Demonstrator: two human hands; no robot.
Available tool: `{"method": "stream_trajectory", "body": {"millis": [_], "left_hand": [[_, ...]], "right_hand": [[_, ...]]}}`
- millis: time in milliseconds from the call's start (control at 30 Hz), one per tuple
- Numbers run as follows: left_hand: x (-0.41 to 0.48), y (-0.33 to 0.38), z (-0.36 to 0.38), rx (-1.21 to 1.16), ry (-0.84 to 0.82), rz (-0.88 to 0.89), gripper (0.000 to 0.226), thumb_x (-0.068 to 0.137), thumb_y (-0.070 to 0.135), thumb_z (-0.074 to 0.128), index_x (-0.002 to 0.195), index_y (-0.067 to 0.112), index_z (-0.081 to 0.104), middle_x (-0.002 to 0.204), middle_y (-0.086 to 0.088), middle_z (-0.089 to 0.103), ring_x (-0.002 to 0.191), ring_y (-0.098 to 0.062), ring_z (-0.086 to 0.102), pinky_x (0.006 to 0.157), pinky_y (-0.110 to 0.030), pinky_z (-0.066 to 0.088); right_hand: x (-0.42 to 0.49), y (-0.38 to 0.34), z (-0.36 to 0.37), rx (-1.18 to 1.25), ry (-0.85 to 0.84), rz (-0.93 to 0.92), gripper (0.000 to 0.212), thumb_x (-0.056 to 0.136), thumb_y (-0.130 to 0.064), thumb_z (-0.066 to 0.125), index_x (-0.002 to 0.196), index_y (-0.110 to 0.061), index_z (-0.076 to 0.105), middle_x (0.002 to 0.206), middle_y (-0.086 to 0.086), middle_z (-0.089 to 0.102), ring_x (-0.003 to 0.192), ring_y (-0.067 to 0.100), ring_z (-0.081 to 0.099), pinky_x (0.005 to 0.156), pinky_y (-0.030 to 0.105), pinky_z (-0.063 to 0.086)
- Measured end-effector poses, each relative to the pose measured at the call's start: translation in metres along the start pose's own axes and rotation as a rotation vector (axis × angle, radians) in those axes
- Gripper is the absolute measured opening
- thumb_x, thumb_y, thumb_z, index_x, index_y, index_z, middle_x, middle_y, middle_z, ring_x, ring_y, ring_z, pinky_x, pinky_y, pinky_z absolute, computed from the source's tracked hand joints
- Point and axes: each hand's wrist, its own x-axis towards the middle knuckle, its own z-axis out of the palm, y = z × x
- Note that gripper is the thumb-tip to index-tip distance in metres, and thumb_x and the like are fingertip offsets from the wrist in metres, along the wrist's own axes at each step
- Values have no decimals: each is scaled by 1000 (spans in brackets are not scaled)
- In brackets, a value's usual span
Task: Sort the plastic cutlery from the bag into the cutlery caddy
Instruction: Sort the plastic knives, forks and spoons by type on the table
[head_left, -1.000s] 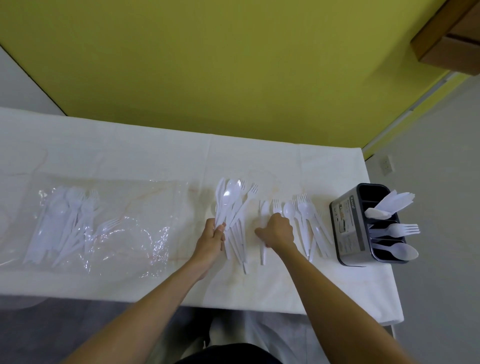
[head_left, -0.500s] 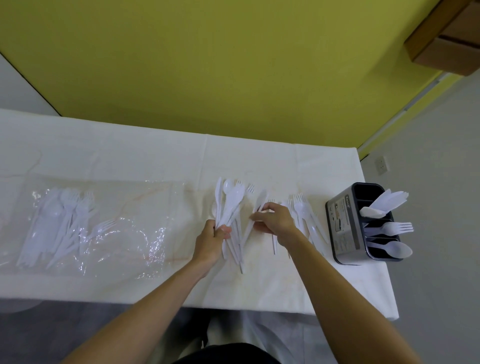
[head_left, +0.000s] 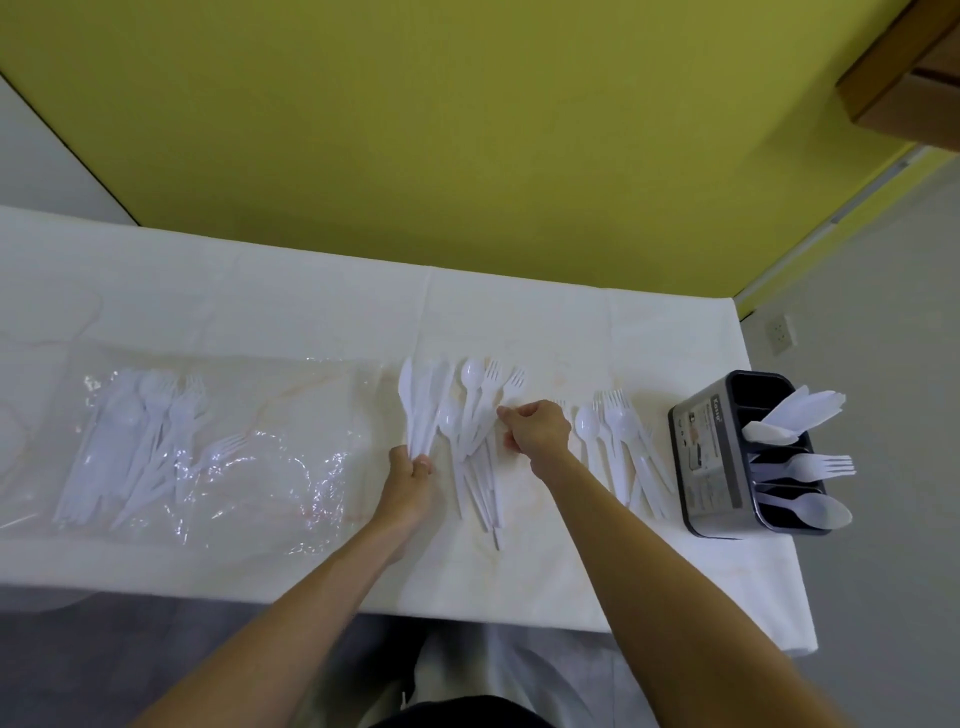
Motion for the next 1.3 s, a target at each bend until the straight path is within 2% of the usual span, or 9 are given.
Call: {"method": "stream_trajectory", "body": {"millis": [167, 300, 467, 600, 767, 900, 1067, 1167, 1300], "left_hand": [[0, -8, -10, -21, -46, -4, 30, 102, 38, 28, 114, 12, 37, 86, 3, 43, 76, -14, 43, 83, -34, 41], [1, -9, -14, -22, -63, 12, 29, 102, 38, 29, 113, 11, 35, 85, 2, 41, 78, -16, 41, 81, -34, 39], [5, -7, -16, -61, -48, -4, 25, 102, 35, 32, 110, 12, 36, 84, 2, 42, 71, -14, 40, 79, -34, 39], [7, -4, -13, -80, -56, -23, 25, 102, 33, 33, 109, 10, 39, 83, 2, 43, 67, -14, 40, 75, -30, 38], [3, 3, -7, -121, -26, -16, 19, 103, 25, 33, 106, 10, 43, 87, 3, 50, 67, -11, 48, 65, -21, 39], [0, 6, -5, -150, -1, -38, 18, 104, 24, 30, 106, 11, 41, 84, 5, 49, 68, -10, 47, 61, -20, 35], [0, 2, -9, -145, 19, -38, 17, 104, 25, 31, 102, 10, 40, 84, 3, 47, 64, -11, 43, 59, -23, 35], [0, -1, -14, -162, 26, -50, 16, 103, 24, 32, 98, 10, 39, 83, 3, 47, 60, -12, 41, 57, -23, 34], [-1, -4, -20, -146, -3, -53, 14, 103, 20, 32, 98, 9, 39, 81, 2, 45, 59, -13, 39, 57, -23, 34]], "right_hand": [[6, -10, 21, -155, 35, -31, 41, 82, -44, 71, 78, -10, 49, 74, 6, 53, 65, 21, 52, 49, 22, 34], [10, -15, 29, -221, 55, -35, 47, 78, -46, 75, 98, -11, 51, 89, 4, 54, 80, 23, 55, 59, 27, 40], [16, -14, 21, -223, 67, -26, 38, 85, -20, 67, 56, -12, 43, 57, 2, 44, 51, 18, 43, 47, 21, 31], [10, -9, 1, -182, 119, -33, 36, 80, -14, 63, 54, -15, 39, 62, 8, 44, 59, 21, 42, 57, 27, 35], [-1, 8, -28, -416, 174, -105, 21, 83, -17, 67, 73, -12, 49, 70, 4, 48, 64, 20, 45, 55, 24, 33], [-14, 4, -11, -540, 249, -320, 24, 89, -24, 62, 109, -11, 55, 105, 0, 54, 97, 20, 53, 69, 28, 39], [-17, -17, 37, -618, 48, -302, 18, 88, -30, 60, 85, -13, 55, 87, 1, 54, 74, 21, 53, 58, 26, 34], [-15, -17, 46, -583, 17, -195, 27, 83, -16, 57, 65, -15, 37, 66, 1, 42, 53, 18, 39, 46, 24, 24], [-17, -19, 29, -402, 78, -133, 33, 80, -14, 57, 54, -16, 36, 51, -3, 36, 43, 14, 34, 46, 20, 24]]}}
